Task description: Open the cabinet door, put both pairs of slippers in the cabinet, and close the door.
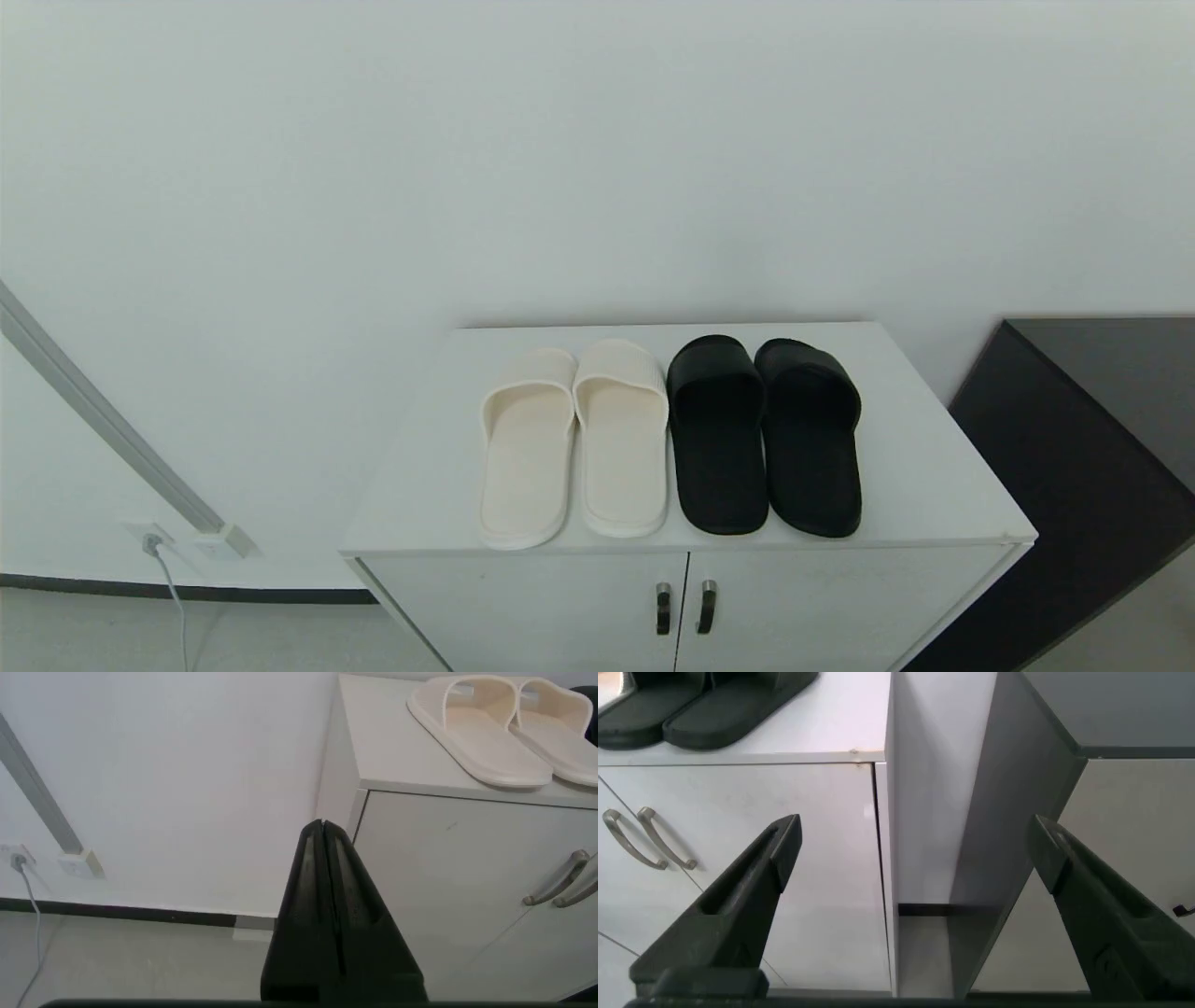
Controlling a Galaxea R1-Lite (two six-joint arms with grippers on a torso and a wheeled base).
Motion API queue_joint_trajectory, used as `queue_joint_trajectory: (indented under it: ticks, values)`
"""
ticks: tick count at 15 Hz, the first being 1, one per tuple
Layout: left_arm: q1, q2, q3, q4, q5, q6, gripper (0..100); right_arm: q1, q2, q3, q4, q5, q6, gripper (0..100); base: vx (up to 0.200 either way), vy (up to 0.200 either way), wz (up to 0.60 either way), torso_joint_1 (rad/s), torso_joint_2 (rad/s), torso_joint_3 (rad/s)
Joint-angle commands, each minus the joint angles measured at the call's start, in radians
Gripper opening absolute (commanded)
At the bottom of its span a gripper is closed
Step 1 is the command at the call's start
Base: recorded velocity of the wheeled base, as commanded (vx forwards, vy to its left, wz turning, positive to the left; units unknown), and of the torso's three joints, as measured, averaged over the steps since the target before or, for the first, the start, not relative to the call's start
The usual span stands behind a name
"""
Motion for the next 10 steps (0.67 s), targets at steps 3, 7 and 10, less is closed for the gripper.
queue_joint_trajectory:
  ticks: [3,7,10]
  values:
    - [0.000,0.000,0.000,0.000,-0.056,0.016,0,0.000,0.000,0.000,0.000,0.000,-0.008,100,0.000,0.000,0.00,0.000,0.00,0.000]
    - [0.000,0.000,-0.002,0.000,-0.056,-0.007,0,0.000,0.000,0.000,0.003,0.022,-0.045,100,0.000,0.000,0.00,0.000,0.00,0.000]
    - [0.000,0.000,-0.002,-0.001,-0.052,-0.021,0,0.000,0.000,0.000,0.003,0.022,-0.044,100,0.000,0.000,0.00,0.000,0.00,0.000]
